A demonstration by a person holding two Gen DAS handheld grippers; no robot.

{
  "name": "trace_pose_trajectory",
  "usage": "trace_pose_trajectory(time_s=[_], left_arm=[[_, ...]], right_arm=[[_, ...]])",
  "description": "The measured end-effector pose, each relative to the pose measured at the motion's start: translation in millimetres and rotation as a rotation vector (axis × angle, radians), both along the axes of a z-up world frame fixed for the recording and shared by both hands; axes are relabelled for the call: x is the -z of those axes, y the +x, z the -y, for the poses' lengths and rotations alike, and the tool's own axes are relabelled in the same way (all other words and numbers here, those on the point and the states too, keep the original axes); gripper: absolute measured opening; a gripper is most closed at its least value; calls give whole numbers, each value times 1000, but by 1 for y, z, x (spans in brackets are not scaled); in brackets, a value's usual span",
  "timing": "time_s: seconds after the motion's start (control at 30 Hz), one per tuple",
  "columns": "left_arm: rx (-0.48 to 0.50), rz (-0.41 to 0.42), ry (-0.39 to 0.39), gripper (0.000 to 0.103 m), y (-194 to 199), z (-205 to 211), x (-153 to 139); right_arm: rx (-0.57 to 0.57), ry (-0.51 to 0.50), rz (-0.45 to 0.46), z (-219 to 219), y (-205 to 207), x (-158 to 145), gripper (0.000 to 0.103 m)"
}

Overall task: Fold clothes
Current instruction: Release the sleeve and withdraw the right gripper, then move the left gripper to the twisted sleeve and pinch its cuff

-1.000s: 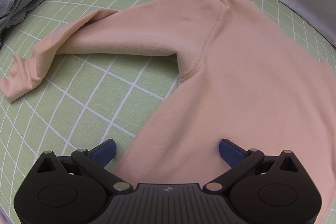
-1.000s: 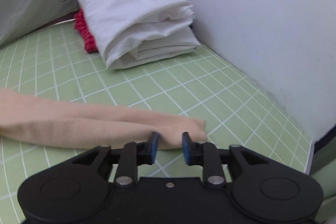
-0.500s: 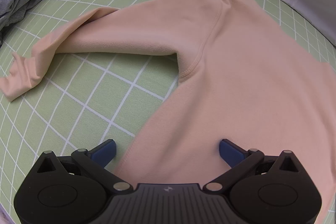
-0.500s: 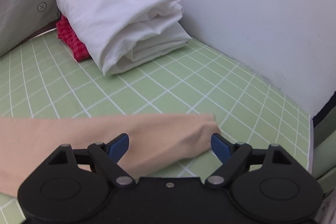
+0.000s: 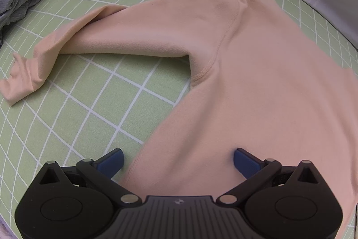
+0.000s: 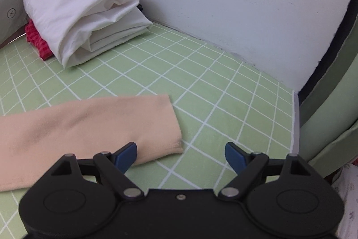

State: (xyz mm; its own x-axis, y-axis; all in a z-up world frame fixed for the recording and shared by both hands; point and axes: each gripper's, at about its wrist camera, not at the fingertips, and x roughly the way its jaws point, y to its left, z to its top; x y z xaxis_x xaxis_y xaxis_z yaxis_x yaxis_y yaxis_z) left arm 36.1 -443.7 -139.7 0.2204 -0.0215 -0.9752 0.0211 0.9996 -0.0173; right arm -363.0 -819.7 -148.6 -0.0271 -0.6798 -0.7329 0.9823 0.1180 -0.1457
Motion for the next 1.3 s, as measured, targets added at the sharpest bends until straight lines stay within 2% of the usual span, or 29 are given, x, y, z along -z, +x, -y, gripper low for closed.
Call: trace_pose_trajectory(time_s=[0.13, 0.33, 0.43, 0.57, 0.7, 0.93, 1.3], left_arm=[[43, 11, -39, 103, -13, -4, -10], [83, 104, -75, 103, -56, -28, -38], [84, 146, -66, 103, -78, -53, -48], [82, 183, -28, 103, -109, -95, -61], [55, 194, -5, 103, -120, -139, -66], [80, 240, 10, 103, -113, -200, -77], [133, 257, -32, 103, -60, -285, -78]], right_arm=[[-92, -10, 34, -8, 16, -11, 88], [-384, 5, 114, -65, 44, -32, 95], [-539, 39, 142, -103, 53, -38, 98], [-744, 64, 124, -161, 59, -38, 102], [-868, 100, 100, -211, 61, -34, 103], [-926, 177, 122, -277, 74, -23, 103], [-788, 264, 145, -352, 113, -9, 103]])
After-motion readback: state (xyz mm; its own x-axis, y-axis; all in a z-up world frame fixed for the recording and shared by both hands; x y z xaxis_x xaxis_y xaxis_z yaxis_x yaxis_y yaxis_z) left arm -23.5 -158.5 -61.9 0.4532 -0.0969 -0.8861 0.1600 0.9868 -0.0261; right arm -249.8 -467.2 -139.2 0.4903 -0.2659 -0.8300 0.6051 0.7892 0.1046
